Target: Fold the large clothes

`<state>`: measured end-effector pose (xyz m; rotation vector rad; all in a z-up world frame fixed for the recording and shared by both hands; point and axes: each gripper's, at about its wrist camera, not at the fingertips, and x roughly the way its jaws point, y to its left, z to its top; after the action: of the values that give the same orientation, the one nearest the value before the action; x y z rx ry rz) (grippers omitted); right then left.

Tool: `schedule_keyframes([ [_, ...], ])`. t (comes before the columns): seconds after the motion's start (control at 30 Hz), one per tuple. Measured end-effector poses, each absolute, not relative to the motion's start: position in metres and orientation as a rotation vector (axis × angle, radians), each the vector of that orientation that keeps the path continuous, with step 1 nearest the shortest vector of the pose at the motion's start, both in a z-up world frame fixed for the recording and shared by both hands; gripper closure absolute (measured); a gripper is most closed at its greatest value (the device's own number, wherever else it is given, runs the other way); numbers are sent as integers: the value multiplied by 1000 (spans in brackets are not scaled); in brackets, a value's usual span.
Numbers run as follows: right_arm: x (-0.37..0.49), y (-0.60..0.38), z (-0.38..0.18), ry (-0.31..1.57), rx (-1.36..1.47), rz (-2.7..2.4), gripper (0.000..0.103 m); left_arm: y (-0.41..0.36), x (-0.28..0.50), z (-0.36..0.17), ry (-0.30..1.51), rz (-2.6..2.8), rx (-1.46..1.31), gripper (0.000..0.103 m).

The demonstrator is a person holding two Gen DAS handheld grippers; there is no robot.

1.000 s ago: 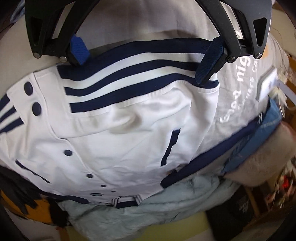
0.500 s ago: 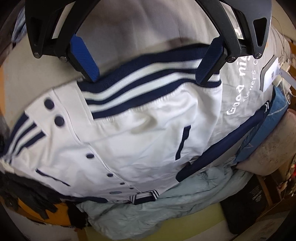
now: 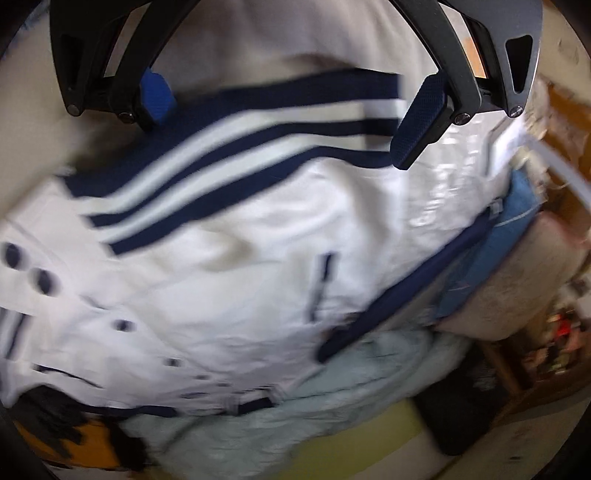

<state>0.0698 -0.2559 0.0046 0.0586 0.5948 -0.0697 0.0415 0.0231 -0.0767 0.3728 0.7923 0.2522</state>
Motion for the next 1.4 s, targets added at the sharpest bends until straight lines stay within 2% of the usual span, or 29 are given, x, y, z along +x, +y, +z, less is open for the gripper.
schedule_keyframes([
  [0.13, 68, -266, 4, 591, 96, -64, 95, 43, 47, -72, 744, 404, 364, 1],
  [0.17, 67, -269, 4, 589, 103, -62, 95, 49, 46, -67, 719, 424, 343, 10],
  [0.2, 65, -271, 3, 588, 110, -61, 95, 53, 43, -62, 699, 416, 316, 29],
  [0.23, 63, -274, 3, 588, 116, -60, 95, 57, 39, -55, 677, 381, 271, 42],
  [0.27, 62, -275, 2, 591, 120, -60, 95, 59, 36, -49, 657, 334, 232, 68],
  [0.3, 60, -276, 0, 593, 120, -63, 96, 58, 32, -44, 631, 313, 215, 83],
  [0.4, 54, -275, -2, 592, 103, -68, 97, 51, 17, -32, 527, 309, 248, 91],
  [0.5, 42, -279, 1, 567, 119, -62, 97, 46, 4, -20, 462, 312, 276, 95],
  [0.77, -16, -273, 24, 430, 76, -111, 97, 67, -41, 14, 423, 256, 156, 95],
  [0.93, -34, -268, 28, 418, 43, -102, 97, 75, -53, 16, 513, 222, 125, 94],
  [1.2, 30, -256, 31, 579, -92, -88, 97, 75, 26, 23, 713, 171, 158, 90],
  [1.33, 79, -250, 22, 646, -144, -91, 97, 84, 85, 6, 867, 164, 174, 90],
  [1.4, 103, -251, 12, 680, -143, -86, 97, 89, 106, -7, 923, 157, 151, 86],
])
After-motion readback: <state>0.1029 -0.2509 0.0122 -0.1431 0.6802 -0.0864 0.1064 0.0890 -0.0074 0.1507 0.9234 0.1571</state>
